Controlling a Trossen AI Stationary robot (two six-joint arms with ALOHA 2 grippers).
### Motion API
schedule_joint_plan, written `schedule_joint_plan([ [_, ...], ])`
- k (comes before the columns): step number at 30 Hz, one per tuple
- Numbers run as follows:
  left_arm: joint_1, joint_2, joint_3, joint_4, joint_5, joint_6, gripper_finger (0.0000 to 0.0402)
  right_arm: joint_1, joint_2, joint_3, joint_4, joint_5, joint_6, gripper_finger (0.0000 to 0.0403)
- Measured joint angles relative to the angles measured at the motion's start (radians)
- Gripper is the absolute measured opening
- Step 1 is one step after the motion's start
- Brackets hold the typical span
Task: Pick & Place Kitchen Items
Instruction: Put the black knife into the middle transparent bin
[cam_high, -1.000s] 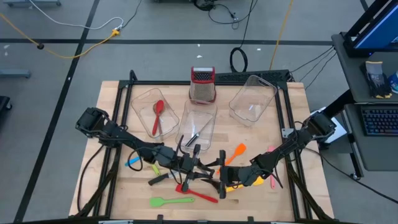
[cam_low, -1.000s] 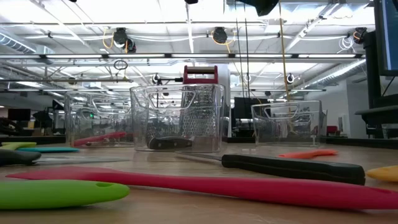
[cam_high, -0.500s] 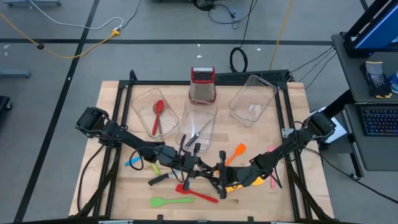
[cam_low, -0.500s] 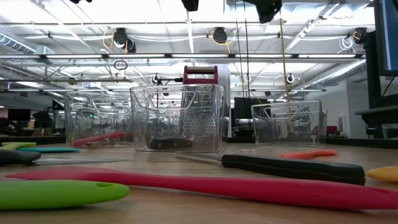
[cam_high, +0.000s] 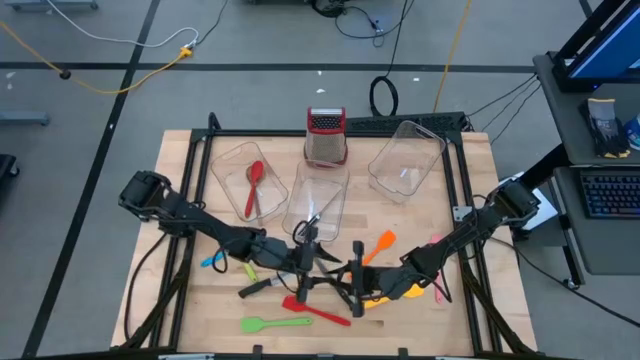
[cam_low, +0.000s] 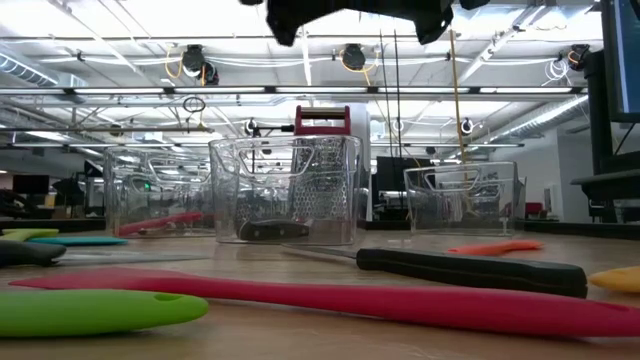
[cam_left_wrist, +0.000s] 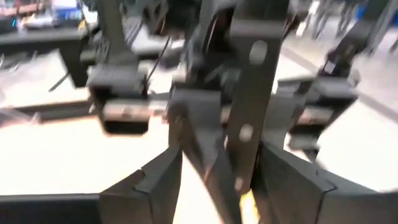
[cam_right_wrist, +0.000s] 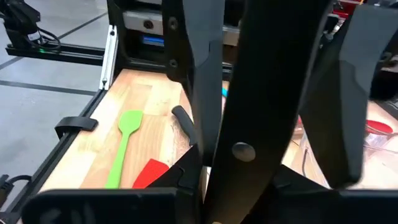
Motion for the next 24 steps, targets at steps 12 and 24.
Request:
schedule_joint_plan([
  [12,-0.026,-0.229,-0.006,-0.466,-0.253,-0.001,0.0245,-0.057,0.0,0.0,-0.044,-0.005,0.116,0.0062],
  [24,-0.035,-0.467,-0.329,-0.3,-0.336,-0.08,0.0228,-0.341,0.0,0.001,-0.101,-0.432,0.486,0.0062],
])
